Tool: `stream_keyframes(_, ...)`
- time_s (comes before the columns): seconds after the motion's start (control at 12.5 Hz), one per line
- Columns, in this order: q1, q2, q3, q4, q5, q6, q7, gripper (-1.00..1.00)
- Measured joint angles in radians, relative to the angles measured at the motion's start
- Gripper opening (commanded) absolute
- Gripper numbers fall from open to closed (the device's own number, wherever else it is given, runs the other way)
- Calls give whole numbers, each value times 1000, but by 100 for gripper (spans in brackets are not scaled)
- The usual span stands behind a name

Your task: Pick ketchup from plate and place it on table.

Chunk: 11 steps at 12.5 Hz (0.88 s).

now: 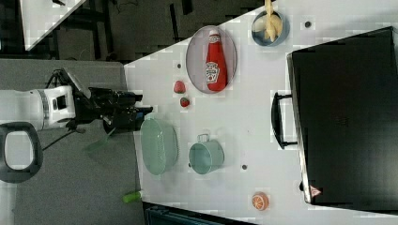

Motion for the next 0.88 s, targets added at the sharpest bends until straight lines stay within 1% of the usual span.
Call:
stream_keyframes(0.08, -31, -32, 29, -25, 8, -81, 14, 58)
stream_keyframes(0.16, -48, -72, 43, -50, 15, -126, 19, 80)
stream_keyframes(0.24, -58, -107, 46, -64, 31, -132, 19, 100)
stream_keyframes(0.4, -66, -140, 45, -58, 28, -136, 17, 100)
stream_keyframes(0.48, -72, -136, 48, -46, 32, -129, 16, 100)
stream_keyframes(0.64, -82, -83, 66, -18, 25, -80, 11, 100)
stream_keyframes(0.88, -79, 44, 83, -21, 31, 14, 0, 100)
